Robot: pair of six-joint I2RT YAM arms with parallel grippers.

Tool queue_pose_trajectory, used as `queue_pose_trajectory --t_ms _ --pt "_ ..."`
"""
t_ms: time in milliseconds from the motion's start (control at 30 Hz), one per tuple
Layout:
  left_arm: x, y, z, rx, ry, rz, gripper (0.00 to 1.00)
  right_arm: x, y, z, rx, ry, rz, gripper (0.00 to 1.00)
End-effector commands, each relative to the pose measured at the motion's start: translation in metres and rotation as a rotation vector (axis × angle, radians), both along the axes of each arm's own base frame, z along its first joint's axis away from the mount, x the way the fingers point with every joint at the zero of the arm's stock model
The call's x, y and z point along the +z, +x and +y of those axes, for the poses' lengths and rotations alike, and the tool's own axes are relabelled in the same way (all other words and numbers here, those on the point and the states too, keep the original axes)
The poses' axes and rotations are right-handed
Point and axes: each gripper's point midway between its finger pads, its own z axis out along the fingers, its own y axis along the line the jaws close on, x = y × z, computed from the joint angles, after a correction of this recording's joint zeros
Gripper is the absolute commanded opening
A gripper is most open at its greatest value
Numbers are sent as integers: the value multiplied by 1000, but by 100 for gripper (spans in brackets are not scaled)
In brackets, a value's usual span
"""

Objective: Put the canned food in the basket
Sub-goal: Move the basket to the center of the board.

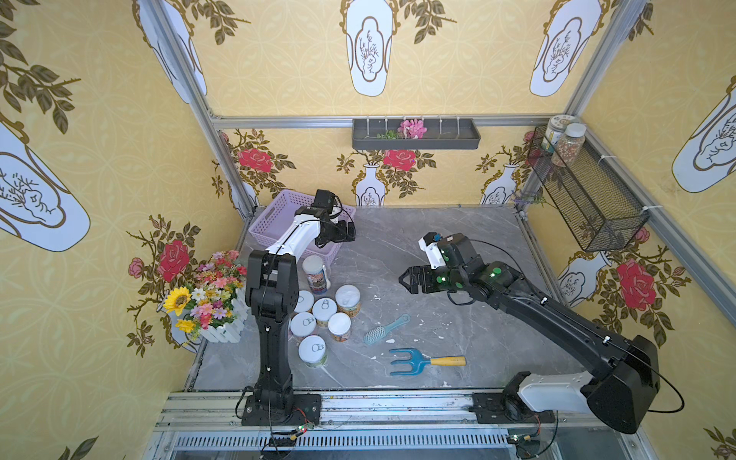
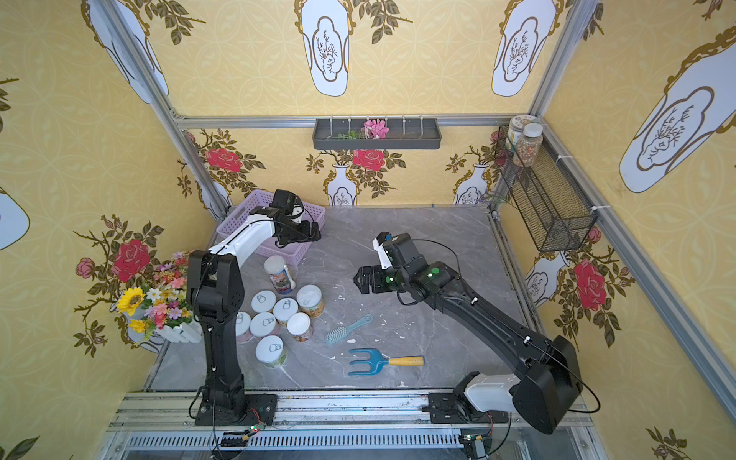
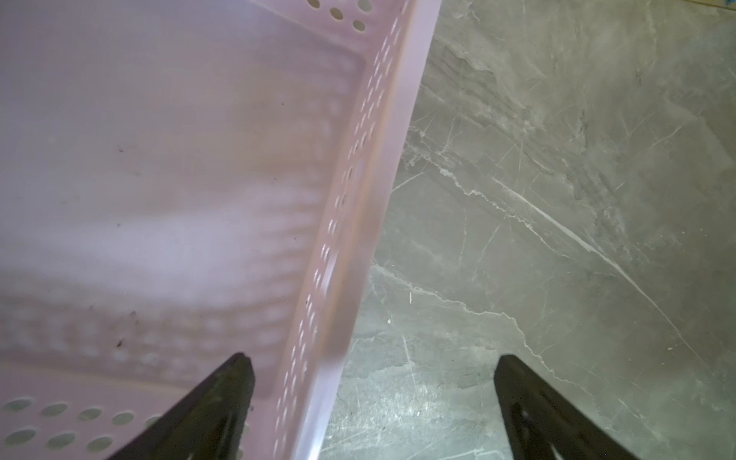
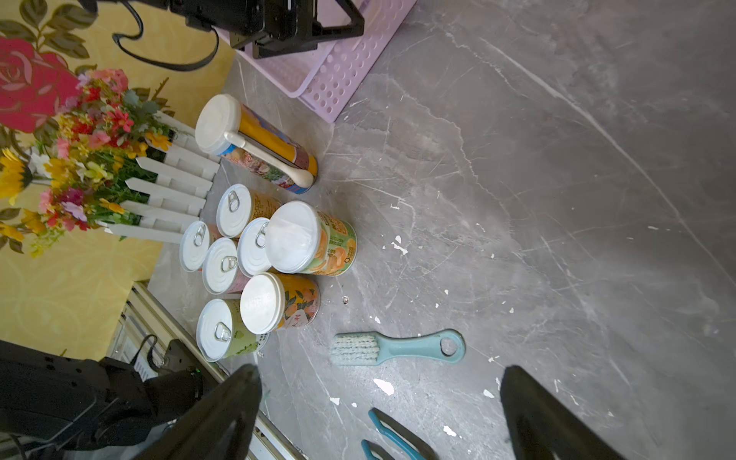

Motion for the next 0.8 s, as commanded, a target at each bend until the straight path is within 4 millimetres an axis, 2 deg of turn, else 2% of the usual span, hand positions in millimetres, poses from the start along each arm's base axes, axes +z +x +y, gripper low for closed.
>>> queue_pose_trajectory --t_ms 0,267,567,667,700,767 --pt "-7 -6 -15 -55 -25 34 100 11 7 -7 -35 40 -38 97" --pt "-16 -21 -61 -155 -33 61 100 18 14 -46 -182 84 -81 97" --pt "-8 -38 -120 -237 -76 57 100 24 16 -79 -290 87 -112 97" --pt "0 -40 -138 -249 -110 43 100 9 17 -96 -364 36 -65 97" --pt "1 -50 -158 -283 -125 48 100 2 18 -105 -403 10 -39 97" --pt "4 -56 -174 -304 -150 49 100 -8 17 -119 -456 -13 -4 97"
